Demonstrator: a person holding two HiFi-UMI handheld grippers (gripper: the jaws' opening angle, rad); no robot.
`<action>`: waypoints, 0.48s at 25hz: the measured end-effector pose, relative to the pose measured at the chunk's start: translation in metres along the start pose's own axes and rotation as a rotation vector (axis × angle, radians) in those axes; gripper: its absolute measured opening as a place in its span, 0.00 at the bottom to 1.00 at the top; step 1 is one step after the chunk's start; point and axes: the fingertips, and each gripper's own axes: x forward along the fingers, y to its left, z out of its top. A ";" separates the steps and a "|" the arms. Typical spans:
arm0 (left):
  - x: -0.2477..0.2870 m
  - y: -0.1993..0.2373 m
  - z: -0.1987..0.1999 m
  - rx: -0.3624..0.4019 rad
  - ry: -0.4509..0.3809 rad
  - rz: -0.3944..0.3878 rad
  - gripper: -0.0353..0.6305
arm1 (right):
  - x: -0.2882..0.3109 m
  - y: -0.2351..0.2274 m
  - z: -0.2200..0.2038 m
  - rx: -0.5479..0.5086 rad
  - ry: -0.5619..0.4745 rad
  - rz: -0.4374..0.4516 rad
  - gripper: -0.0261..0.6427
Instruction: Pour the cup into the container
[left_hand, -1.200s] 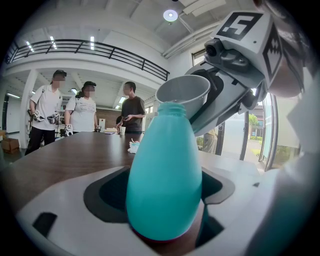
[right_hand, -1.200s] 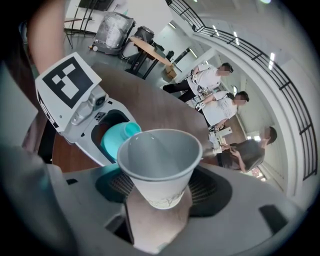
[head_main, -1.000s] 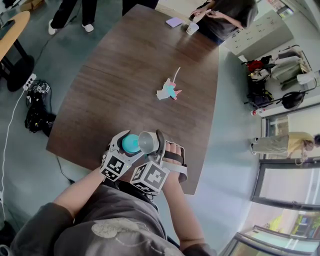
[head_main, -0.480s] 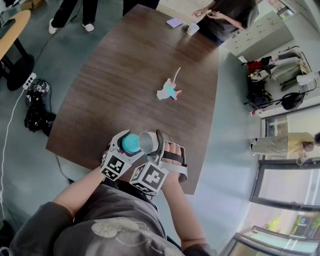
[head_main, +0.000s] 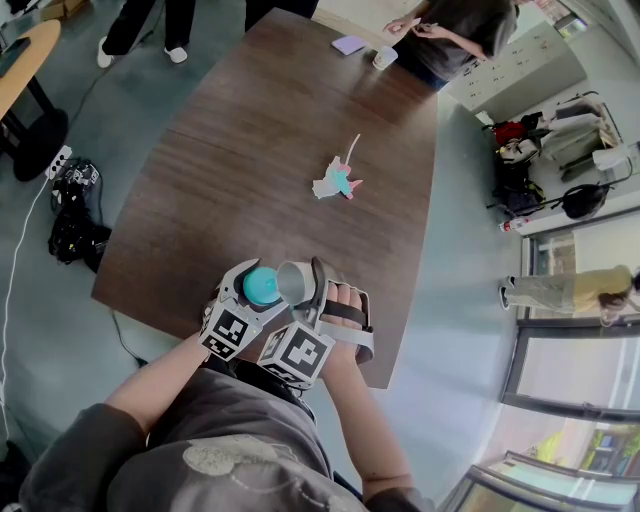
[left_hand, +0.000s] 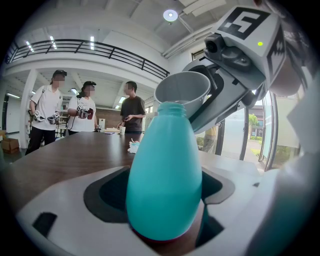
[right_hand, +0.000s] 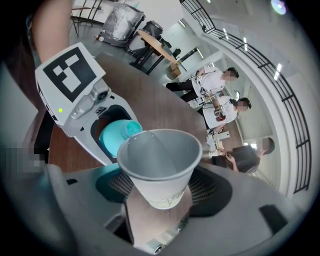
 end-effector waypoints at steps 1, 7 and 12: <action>0.000 0.000 0.000 0.000 0.000 0.000 0.66 | 0.000 0.000 0.000 -0.001 0.002 -0.001 0.49; 0.000 0.000 0.000 -0.001 0.000 -0.001 0.66 | 0.002 0.000 0.001 -0.002 -0.005 0.010 0.49; 0.000 0.000 0.000 0.000 0.000 -0.001 0.66 | 0.001 0.001 0.001 -0.019 -0.002 0.011 0.49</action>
